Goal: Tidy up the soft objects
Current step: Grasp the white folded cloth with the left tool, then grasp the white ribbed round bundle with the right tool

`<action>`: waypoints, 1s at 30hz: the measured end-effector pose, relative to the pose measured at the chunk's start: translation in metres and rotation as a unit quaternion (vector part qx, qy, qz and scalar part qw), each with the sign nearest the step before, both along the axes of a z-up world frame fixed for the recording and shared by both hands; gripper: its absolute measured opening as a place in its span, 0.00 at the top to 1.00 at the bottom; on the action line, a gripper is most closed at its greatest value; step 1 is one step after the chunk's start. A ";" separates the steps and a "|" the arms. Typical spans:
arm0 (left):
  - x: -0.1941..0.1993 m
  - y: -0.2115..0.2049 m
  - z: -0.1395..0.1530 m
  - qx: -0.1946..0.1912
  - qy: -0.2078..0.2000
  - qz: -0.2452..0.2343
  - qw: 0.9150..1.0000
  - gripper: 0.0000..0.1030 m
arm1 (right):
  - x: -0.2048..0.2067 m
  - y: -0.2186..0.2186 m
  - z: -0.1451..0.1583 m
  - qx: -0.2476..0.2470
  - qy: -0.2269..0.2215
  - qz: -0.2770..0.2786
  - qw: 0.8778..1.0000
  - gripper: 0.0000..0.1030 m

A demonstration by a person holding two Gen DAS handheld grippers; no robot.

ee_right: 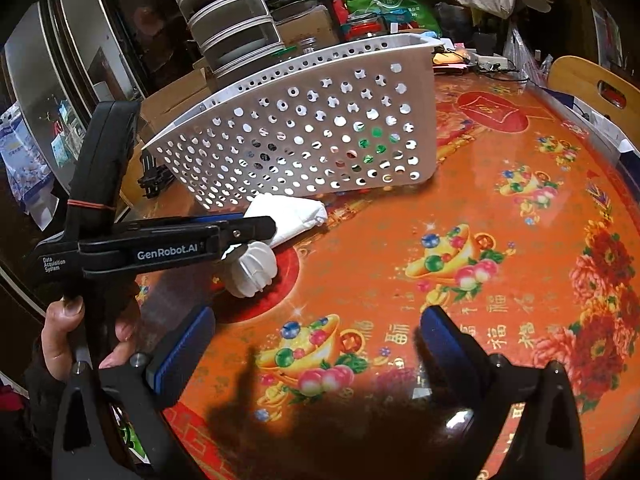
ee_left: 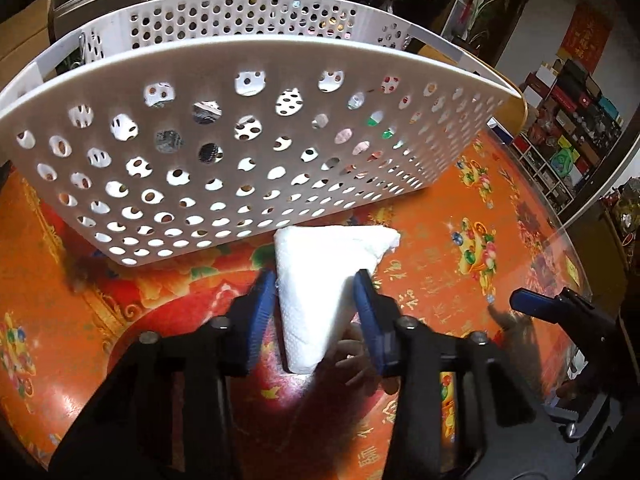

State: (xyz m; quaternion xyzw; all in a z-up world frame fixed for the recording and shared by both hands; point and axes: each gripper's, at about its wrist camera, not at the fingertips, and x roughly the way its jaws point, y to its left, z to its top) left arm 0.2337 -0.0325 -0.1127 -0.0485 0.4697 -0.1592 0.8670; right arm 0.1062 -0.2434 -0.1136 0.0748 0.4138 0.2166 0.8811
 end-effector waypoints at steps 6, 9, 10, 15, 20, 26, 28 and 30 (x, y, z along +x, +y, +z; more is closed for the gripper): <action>0.001 0.002 -0.002 -0.019 0.004 0.006 1.000 0.90 | 0.000 0.006 0.002 0.000 -0.008 0.007 1.000 0.00; -0.001 0.004 -0.002 -0.023 0.006 0.003 1.000 0.90 | 0.004 0.026 0.000 -0.020 -0.009 0.031 0.999 0.00; -0.002 0.006 -0.002 -0.025 0.006 0.005 1.000 0.90 | 0.006 0.031 -0.001 -0.024 -0.008 0.039 0.999 0.01; -0.008 0.020 -0.003 -0.029 0.001 0.016 0.999 0.90 | 0.014 0.052 -0.005 -0.044 -0.003 0.064 0.997 0.15; -0.014 0.038 -0.005 -0.035 -0.003 0.029 0.999 0.90 | 0.013 0.062 -0.009 -0.068 -0.004 0.072 0.995 0.32; -0.016 0.042 -0.007 -0.039 -0.007 0.029 0.999 0.89 | 0.007 0.067 -0.011 -0.088 -0.013 0.076 0.993 0.51; -0.015 0.043 -0.007 -0.040 -0.007 0.029 0.999 0.89 | 0.007 0.068 -0.012 -0.088 -0.016 0.076 0.993 0.59; -0.016 0.045 -0.009 -0.044 -0.006 0.029 0.999 0.89 | 0.005 0.070 -0.012 -0.086 -0.017 0.080 0.993 0.63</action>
